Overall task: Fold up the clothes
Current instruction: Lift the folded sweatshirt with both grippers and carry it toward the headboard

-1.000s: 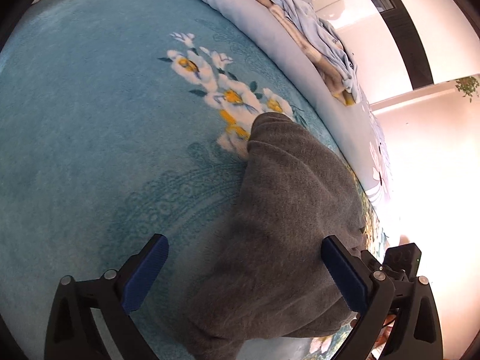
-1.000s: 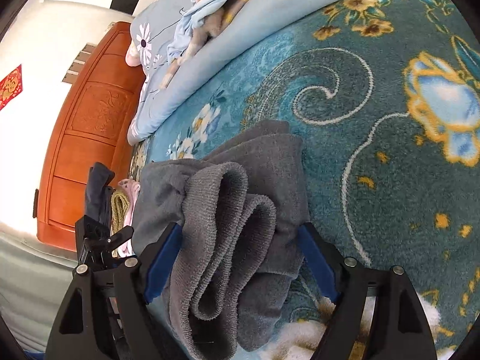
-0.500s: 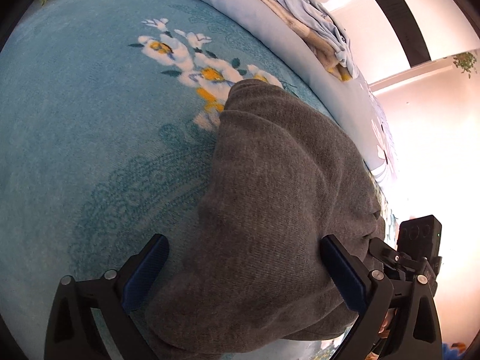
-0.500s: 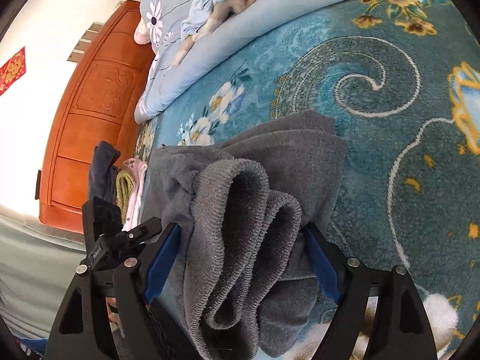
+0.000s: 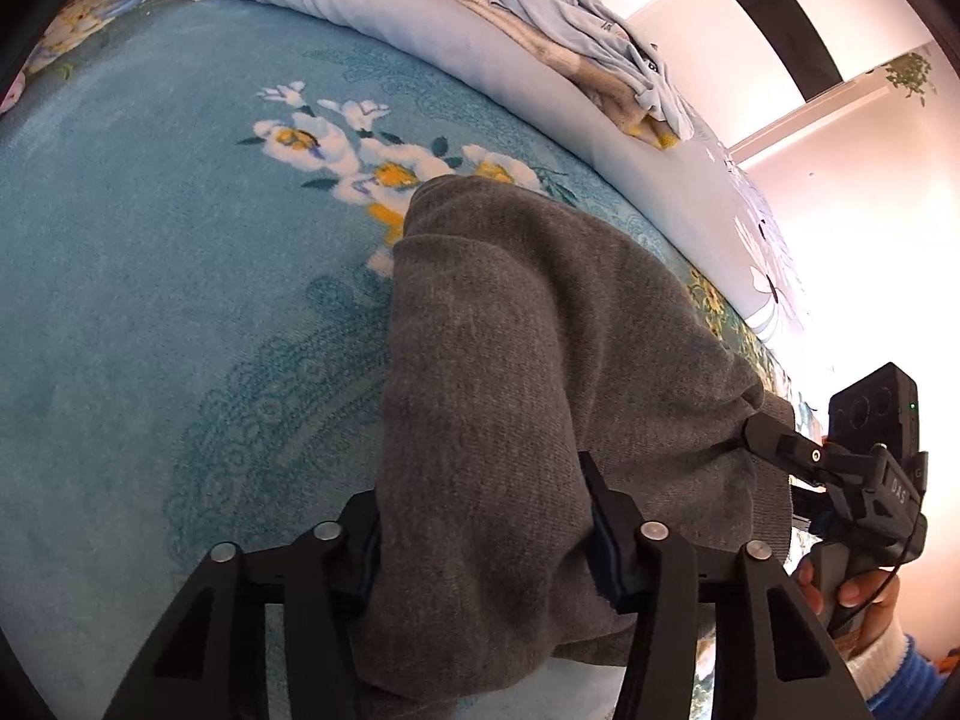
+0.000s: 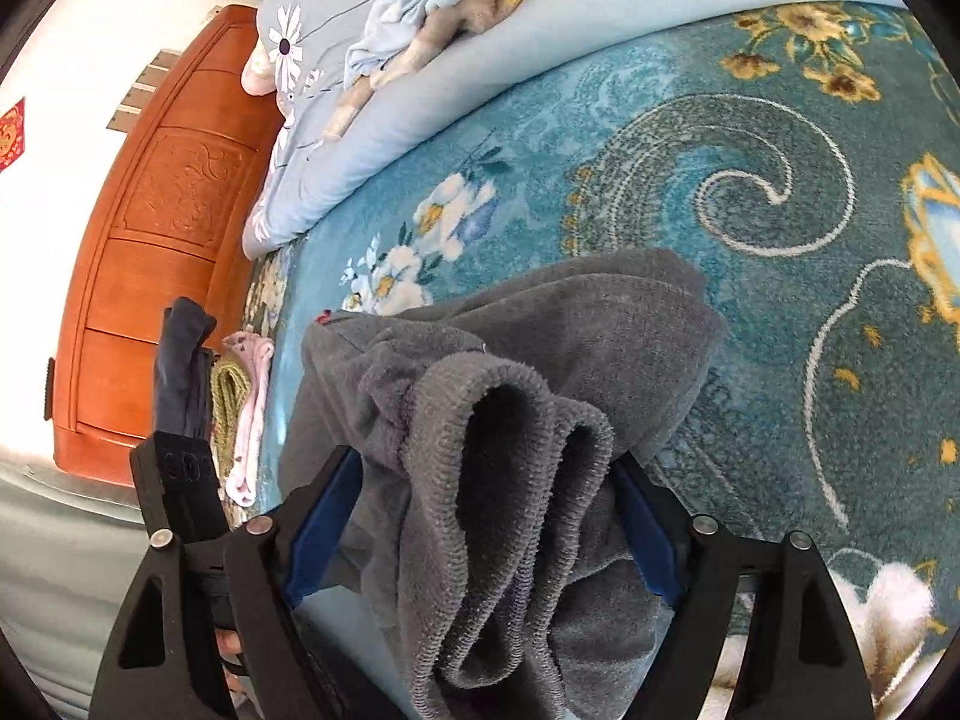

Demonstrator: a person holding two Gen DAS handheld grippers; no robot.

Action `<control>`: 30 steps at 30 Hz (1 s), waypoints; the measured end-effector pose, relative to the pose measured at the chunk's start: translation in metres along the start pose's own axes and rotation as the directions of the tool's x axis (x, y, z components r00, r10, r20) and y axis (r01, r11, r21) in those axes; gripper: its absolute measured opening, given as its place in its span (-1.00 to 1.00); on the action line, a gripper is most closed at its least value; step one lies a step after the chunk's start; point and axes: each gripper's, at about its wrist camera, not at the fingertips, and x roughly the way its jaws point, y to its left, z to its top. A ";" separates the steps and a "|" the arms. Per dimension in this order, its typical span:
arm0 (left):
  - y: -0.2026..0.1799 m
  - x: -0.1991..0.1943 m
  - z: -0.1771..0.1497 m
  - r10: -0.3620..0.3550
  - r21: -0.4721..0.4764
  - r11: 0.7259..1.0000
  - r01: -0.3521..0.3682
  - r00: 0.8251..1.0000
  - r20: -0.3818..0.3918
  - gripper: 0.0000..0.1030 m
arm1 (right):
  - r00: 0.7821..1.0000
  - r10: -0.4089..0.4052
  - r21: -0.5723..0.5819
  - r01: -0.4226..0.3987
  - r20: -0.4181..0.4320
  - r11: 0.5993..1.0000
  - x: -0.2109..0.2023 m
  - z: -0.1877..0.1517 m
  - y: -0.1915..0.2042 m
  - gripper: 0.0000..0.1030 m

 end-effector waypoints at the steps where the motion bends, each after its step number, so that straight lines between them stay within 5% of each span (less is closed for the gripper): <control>1: 0.000 -0.005 0.000 -0.002 0.002 1.000 0.002 1.000 0.012 -0.08 | 1.000 0.010 0.000 -0.010 0.003 1.000 -0.002 0.002 0.004 0.42; 4: -0.001 -0.021 0.002 0.006 0.006 1.000 -0.006 0.998 0.058 -0.10 | 1.000 0.009 -0.027 -0.010 -0.009 1.000 -0.003 0.006 0.017 0.12; 9: 0.010 -0.066 0.008 0.015 -0.036 0.999 -0.009 0.986 0.165 -0.10 | 0.997 0.053 -0.114 -0.059 -0.051 0.992 0.006 0.015 0.057 0.04; 15: 0.044 -0.153 0.026 0.064 -0.134 0.991 -0.017 0.932 0.356 -0.09 | 0.975 0.193 -0.261 -0.217 -0.112 0.941 0.030 0.049 0.146 0.04; 21: 0.080 -0.272 0.051 0.136 -0.196 0.980 -0.027 0.811 0.569 -0.09 | 0.903 0.345 -0.414 -0.425 -0.255 0.805 0.076 0.089 0.292 0.03; 24: 0.098 -0.332 0.066 0.187 -0.207 0.976 -0.065 0.735 0.652 -0.09 | 0.850 0.391 -0.460 -0.521 -0.352 0.719 0.109 0.096 0.378 0.03; 30: 0.178 -0.414 0.079 0.314 -0.373 0.927 -0.020 0.585 0.748 -0.10 | 0.789 0.370 -0.551 -0.610 -0.491 0.570 0.181 0.084 0.552 0.04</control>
